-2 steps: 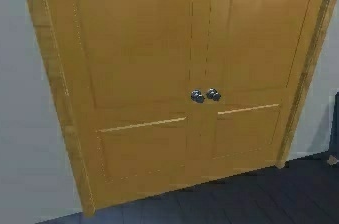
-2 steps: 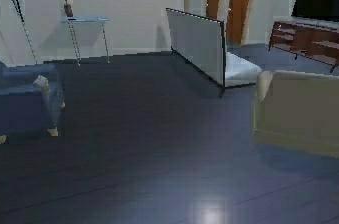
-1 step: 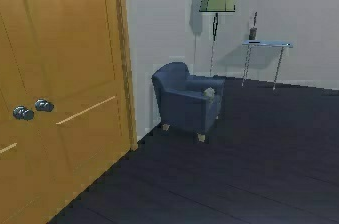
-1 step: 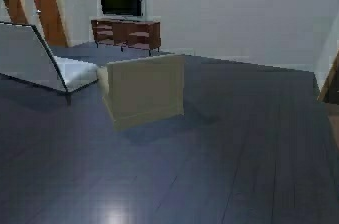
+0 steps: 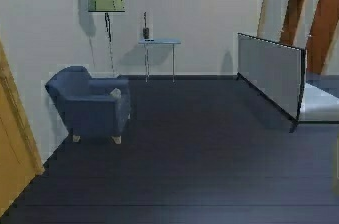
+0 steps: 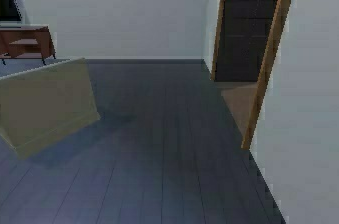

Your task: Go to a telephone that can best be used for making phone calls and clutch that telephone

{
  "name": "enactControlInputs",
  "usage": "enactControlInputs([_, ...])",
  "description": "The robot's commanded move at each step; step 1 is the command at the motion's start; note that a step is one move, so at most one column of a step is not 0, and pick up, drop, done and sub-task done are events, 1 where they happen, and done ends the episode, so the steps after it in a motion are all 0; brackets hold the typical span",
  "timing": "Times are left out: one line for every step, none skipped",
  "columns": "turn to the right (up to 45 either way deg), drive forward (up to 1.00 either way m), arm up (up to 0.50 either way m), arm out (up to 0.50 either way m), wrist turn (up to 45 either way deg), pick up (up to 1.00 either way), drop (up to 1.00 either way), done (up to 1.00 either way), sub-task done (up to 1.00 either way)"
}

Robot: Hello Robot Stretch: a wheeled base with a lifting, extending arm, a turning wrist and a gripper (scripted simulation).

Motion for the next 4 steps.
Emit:
enactControlInputs([0.0, 0.25, 0.0, 0.0, 0.0, 0.0, 0.0, 0.0, 0.0])
enactControlInputs([45.0, 0.0, 0.0, 0.0, 0.0, 0.0, 0.0, 0.0, 0.0])
enactControlInputs([27.0, 0.0, 0.0, 0.0, 0.0, 0.0, 0.0, 0.0, 0.0])
enactControlInputs([0.0, 0.75, 0.0, 0.0, 0.0, 0.0, 0.0, 0.0, 0.0])
